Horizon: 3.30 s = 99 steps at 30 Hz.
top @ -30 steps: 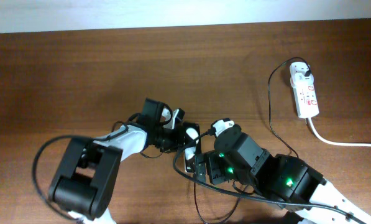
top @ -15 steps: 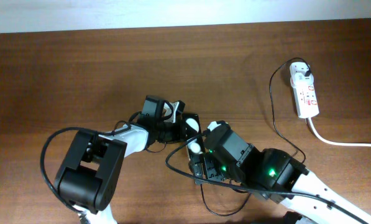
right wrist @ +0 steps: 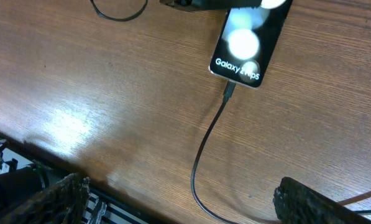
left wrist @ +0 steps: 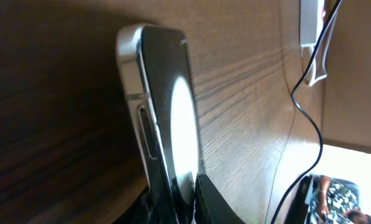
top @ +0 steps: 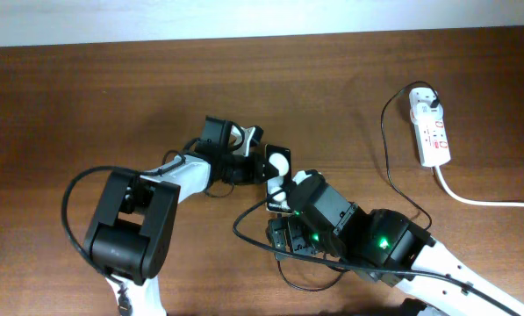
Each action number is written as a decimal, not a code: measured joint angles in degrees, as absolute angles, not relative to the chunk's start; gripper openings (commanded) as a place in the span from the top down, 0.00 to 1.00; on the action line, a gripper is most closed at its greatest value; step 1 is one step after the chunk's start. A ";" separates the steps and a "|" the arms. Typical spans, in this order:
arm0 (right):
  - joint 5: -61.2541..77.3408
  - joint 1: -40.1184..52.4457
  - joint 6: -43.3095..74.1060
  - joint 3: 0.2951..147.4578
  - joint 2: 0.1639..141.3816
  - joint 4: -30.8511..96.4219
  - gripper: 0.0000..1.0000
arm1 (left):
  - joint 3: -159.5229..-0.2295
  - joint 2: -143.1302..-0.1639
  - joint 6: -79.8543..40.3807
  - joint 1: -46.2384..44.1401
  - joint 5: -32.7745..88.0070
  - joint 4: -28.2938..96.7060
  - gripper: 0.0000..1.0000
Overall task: Plug charger to phone and switch on socket
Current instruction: 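Lower the phone with the left gripper and lay it flat on the table, then open the left gripper and pull it back away from the phone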
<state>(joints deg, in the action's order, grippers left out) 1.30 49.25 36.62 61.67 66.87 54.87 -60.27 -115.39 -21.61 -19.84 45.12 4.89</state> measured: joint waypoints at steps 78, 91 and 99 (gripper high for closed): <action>1.32 49.25 36.60 61.67 66.94 54.92 0.02 | -64.79 -112.31 -4.89 -20.71 33.08 18.17 0.01; 1.30 49.25 36.64 61.67 66.94 54.92 0.01 | -67.05 -112.07 -3.66 -18.92 29.36 24.05 0.01; 1.32 49.25 36.62 61.67 66.94 55.00 0.01 | -69.21 -98.70 -4.10 -13.02 10.79 47.05 0.01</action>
<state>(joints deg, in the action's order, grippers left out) 1.32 49.25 36.62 61.67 66.94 55.00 -69.21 -98.70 -4.10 -13.02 10.79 47.05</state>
